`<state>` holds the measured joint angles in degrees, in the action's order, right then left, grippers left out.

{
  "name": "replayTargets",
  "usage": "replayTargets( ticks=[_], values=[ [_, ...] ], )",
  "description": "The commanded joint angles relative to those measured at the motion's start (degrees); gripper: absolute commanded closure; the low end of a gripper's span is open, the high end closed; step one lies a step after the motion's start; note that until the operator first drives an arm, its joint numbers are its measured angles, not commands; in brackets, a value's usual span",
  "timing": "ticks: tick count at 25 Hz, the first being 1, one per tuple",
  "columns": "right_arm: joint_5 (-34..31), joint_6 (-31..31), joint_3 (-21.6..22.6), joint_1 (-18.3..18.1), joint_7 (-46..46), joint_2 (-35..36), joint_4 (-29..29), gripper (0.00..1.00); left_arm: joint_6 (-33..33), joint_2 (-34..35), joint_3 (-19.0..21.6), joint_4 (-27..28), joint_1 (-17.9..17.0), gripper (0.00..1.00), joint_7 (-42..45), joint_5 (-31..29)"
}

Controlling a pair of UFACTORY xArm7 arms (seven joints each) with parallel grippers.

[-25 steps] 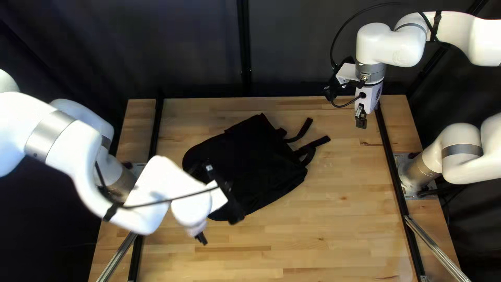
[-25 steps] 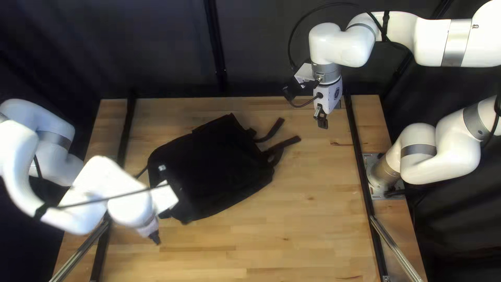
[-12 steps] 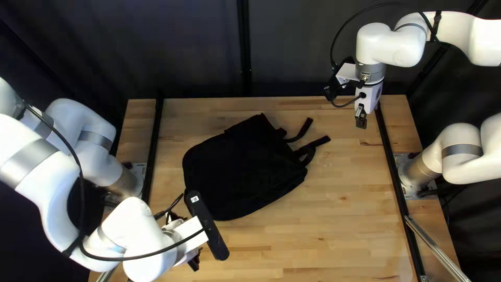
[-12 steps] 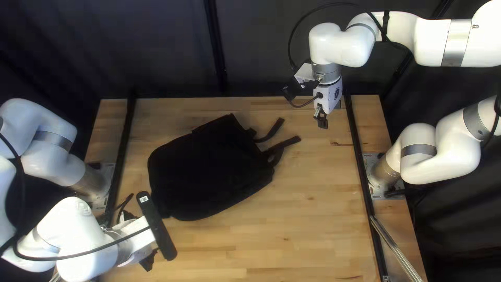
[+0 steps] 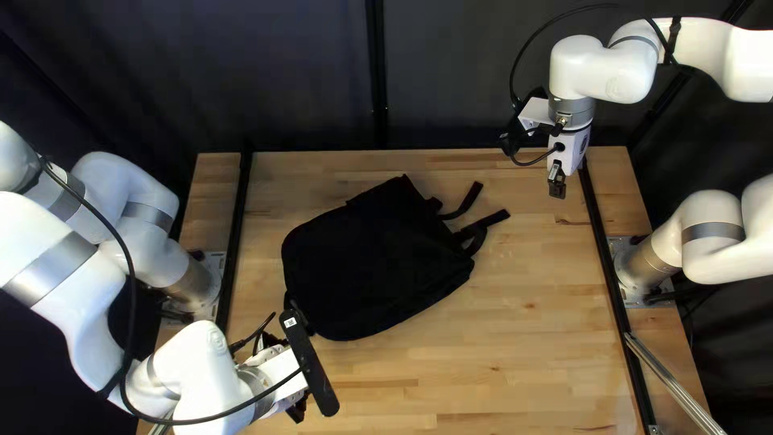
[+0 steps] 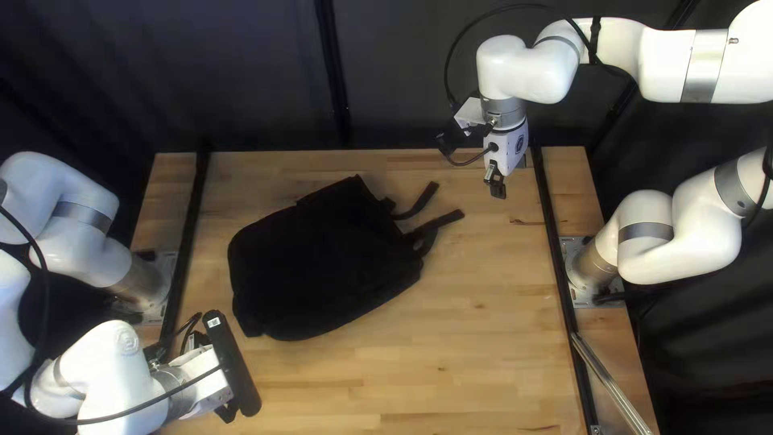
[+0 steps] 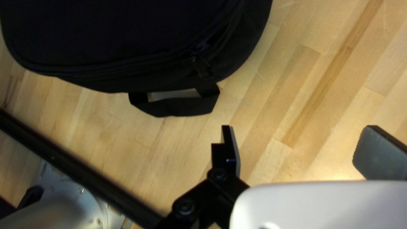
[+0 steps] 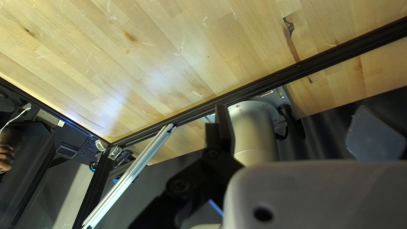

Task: Remove a lunch box from a kids backpack

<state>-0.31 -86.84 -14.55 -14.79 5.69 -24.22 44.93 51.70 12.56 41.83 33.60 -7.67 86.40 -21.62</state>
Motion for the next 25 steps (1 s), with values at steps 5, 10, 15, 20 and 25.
replayTargets(
  ticks=[5, 10, 15, 20, 25],
  values=[
    [0.0, 0.0, 0.0, 0.0, 0.0, 0.0, 0.0, 0.00, -4.9, 4.0, -1.3, -6.0, 0.7, 0.00, 0.7, -2.5],
    [0.0, 0.0, 0.0, 0.0, 0.0, 0.0, 0.0, 0.00, -7.1, 5.2, -0.8, -8.6, 1.5, 0.00, 2.7, -5.0],
    [0.0, 0.0, 0.0, 0.0, 0.0, 0.0, 0.0, 0.00, -11.7, 4.1, -0.3, -11.0, 4.3, 0.00, 6.6, -9.9],
    [0.0, 0.0, 0.0, 0.0, 0.0, 0.0, 0.0, 0.00, -14.6, 3.4, 0.0, -12.5, 6.6, 0.00, 9.9, -13.9],
    [0.0, 0.0, 0.0, 0.0, 0.0, 0.0, 0.0, 0.00, -15.6, 4.0, 0.3, -13.4, 7.1, 0.29, 11.7, -15.0]
  ],
)
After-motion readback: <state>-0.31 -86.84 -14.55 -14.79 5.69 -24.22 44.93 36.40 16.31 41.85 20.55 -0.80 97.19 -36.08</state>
